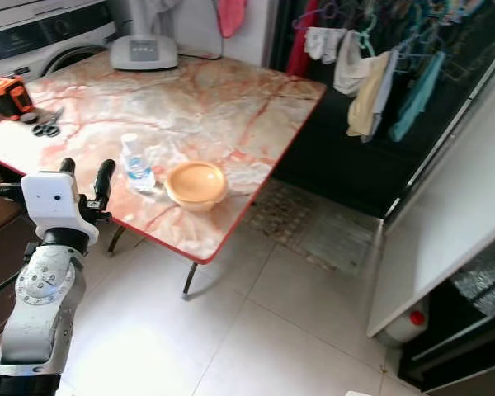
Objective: Restocking fridge
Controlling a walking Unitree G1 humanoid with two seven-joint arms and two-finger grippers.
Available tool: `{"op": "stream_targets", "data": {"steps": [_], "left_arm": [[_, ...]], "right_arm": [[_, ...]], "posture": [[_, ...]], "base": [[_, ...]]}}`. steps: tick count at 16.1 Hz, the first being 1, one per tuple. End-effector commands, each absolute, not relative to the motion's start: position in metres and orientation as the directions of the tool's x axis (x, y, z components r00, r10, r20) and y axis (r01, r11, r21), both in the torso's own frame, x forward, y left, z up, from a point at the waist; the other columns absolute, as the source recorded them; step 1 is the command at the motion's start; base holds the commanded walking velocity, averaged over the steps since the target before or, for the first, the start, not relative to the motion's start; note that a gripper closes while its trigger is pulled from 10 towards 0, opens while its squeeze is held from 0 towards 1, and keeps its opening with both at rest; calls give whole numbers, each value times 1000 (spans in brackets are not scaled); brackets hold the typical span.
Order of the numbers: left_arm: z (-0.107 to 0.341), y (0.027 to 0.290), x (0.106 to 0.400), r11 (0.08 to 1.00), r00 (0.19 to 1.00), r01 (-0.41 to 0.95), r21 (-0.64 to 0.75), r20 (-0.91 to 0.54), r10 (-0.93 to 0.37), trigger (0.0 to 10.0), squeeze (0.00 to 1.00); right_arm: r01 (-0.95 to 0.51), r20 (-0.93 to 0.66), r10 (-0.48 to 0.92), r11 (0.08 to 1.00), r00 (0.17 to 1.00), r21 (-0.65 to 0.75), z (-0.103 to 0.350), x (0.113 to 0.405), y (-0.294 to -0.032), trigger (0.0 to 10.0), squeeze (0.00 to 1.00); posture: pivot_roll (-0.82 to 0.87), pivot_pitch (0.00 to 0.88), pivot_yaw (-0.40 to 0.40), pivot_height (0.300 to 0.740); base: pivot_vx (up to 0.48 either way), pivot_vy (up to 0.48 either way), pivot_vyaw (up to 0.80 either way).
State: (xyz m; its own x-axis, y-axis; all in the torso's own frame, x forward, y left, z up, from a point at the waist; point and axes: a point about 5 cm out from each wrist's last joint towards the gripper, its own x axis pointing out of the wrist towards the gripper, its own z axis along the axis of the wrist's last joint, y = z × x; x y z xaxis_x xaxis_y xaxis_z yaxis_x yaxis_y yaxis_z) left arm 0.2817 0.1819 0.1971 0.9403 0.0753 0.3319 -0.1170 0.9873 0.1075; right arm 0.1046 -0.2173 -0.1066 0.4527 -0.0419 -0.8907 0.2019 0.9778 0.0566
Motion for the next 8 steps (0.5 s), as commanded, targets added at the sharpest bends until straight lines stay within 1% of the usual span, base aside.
{"op": "stream_targets", "data": {"steps": [1, 5, 6, 8], "left_arm": [[198, 181, 284, 986, 941, -124, 111, 329, 81, 10000, 0], [198, 182, 284, 986, 940, -129, 110, 329, 86, 10000, 0], [197, 182, 284, 986, 941, -129, 110, 328, 86, 10000, 0], [198, 182, 284, 986, 940, -130, 108, 329, 88, 10000, 0]], "right_arm": [[190, -898, -55, 981, 437, 32, -107, 101, -223, 10000, 0], [193, -896, -50, 980, 441, 40, -106, 102, -223, 10000, 0], [218, -897, -50, 975, 438, 52, -107, 101, -222, 10000, 0], [211, -899, -47, 976, 435, 51, -107, 100, -222, 10000, 0]], "posture": [[59, 12, -102, 740], [57, 14, -101, 740], [58, 16, -102, 740], [59, 17, -103, 740]], "base": [[0, 0, 638], [0, 0, 800], [0, 0, 0], [0, 0, 0]]}}
